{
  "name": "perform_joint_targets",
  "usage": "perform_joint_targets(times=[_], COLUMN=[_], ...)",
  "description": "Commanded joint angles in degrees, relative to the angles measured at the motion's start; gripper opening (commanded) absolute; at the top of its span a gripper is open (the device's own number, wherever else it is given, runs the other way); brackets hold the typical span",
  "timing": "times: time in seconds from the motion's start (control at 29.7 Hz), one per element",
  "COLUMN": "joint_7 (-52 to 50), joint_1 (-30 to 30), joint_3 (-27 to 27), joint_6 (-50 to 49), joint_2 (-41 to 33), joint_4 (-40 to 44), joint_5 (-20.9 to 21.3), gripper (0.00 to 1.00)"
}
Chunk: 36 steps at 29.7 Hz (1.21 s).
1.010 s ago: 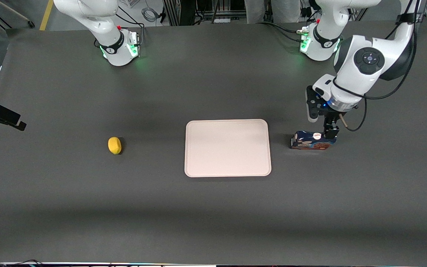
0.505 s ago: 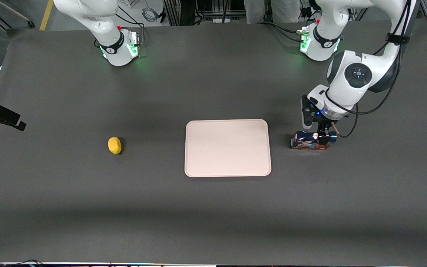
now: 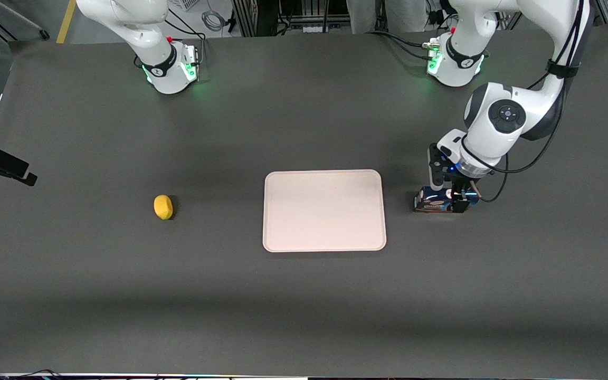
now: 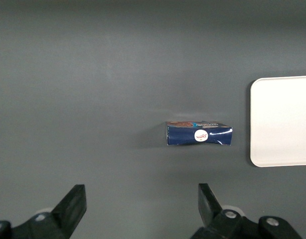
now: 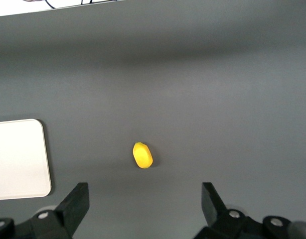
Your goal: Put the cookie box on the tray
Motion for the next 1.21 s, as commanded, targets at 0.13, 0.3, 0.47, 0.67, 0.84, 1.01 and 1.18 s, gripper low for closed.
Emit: perform_joint_targets(times=[0.13, 0.3, 0.47, 0.67, 0.84, 1.01, 1.18], joint_7=[-33.52, -55.13, -79.75, -95.77, -102.45, -108.34, -109.76], joint_1=[-0.72, -0.90, -0.90, -1.08, -1.16, -1.78, -1.95], joint_3=[-7.59, -11.89, -18.57, -22.97, -24.29, -25.70, -25.88], joint_6=[3.04, 3.65, 4.01, 6.37, 12.25, 19.64, 23.07], joint_2=[1.15, 1.41, 2.81, 4.75, 5.01, 6.68, 9.67], joint_4=[0.93, 0.32, -0.12, -2.05, -7.67, -13.30, -14.36], joint_5=[-0.29, 0.41, 4.97, 6.21, 6.21, 10.42, 14.55], gripper=[0.12, 0.11, 0.11, 0.11, 0.11, 0.11, 0.11])
